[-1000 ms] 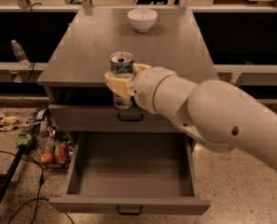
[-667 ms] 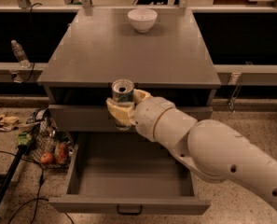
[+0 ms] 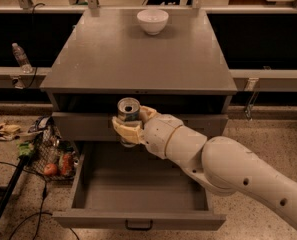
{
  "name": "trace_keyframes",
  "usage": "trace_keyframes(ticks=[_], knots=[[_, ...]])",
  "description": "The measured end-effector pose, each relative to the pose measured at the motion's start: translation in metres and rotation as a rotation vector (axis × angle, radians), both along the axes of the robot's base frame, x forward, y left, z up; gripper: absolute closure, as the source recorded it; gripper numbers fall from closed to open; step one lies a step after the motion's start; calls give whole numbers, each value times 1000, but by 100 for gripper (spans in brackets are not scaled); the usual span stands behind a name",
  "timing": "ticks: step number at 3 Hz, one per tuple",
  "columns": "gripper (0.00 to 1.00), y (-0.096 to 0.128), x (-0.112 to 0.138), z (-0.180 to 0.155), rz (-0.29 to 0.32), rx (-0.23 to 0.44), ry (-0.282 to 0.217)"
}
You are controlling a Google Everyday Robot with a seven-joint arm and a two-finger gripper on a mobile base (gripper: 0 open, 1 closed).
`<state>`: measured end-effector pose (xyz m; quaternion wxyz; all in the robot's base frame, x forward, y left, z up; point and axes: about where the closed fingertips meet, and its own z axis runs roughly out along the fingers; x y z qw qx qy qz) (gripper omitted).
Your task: Place redbull can into middle drawer
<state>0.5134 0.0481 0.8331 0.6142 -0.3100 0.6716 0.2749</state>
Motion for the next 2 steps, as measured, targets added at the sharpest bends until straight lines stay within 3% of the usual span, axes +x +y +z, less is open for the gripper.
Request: trace_keyframes(ticks=[1, 2], knots=[[100, -7, 7, -14, 34, -11, 21], [100, -33, 27, -40, 95, -14, 28]])
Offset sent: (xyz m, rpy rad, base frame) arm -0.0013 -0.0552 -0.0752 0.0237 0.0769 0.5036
